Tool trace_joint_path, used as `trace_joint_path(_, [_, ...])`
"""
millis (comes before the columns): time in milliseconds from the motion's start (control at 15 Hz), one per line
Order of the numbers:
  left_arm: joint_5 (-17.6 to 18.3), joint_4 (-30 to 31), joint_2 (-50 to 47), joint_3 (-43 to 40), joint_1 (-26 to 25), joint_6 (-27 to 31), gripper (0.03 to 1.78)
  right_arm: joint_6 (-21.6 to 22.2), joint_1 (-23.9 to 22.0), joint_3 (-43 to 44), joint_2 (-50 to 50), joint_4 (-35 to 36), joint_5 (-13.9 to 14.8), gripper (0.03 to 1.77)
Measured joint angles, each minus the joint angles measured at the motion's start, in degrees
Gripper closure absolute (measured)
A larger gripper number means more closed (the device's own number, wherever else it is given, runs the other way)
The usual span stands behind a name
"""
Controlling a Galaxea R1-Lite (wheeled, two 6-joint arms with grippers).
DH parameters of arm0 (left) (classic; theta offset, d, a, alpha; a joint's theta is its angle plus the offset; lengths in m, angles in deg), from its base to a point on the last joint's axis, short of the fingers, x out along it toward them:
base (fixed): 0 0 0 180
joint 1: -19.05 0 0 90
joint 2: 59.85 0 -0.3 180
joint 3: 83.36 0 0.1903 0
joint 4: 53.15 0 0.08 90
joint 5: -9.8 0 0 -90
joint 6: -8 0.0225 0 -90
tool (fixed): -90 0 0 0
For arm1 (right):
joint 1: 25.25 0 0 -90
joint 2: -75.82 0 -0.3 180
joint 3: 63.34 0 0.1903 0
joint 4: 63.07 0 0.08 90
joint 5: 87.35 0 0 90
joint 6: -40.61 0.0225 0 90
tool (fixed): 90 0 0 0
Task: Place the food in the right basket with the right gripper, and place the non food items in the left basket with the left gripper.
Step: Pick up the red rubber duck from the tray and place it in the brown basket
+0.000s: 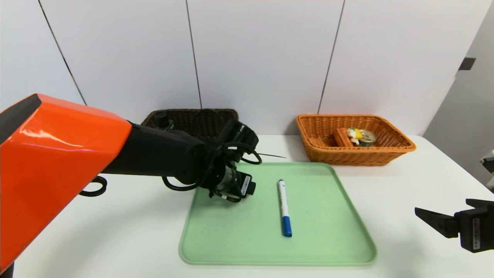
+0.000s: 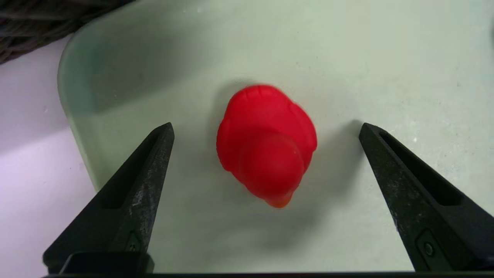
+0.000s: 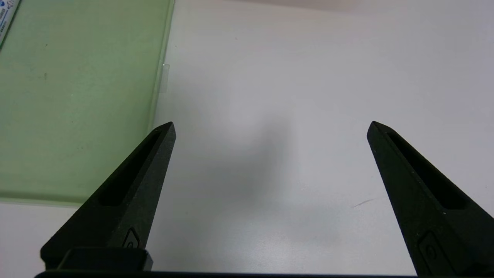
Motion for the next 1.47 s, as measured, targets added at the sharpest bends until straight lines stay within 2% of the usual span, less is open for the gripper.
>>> trace_joint_path(267, [-0.06, 2.21, 0.61, -0.39, 0.00, 0.02, 0.12, -0.09, 0.00, 0.10, 0.13, 0.00, -0.11, 0.09])
trace_joint_path(467, [-0.15, 2.19, 0.63, -0.63, 0.00, 0.27, 0.61, -0.09, 0.00, 0.10, 0.15, -0.02, -0.22, 0.09])
trace_joint_path(667, [-0.12, 1.90, 0.50, -0.94, 0.00, 0.49, 0.93, -0.09, 0.00, 0.16, 0.20, 0.00, -0.20, 0.09])
trace_joint_path(800, [-0.20, 1.87, 0.41, -1.11, 0.00, 0.55, 1.07, -0.11, 0.00, 0.16, 0.20, -0.02, -0.22, 0.09])
trace_joint_path(1200, [-0.69, 1.01, -2.76, -0.78, 0.29, 0.90, 1.12, -0.11, -0.01, 0.11, 0.20, -0.02, -0.20, 0.09])
trace_joint_path(1467, [-1.02, 6.58, -11.58, -0.45, 0.33, 2.89, 1.15, -0.02, -0.06, -0.01, 0.17, -0.02, -0.18, 0.09])
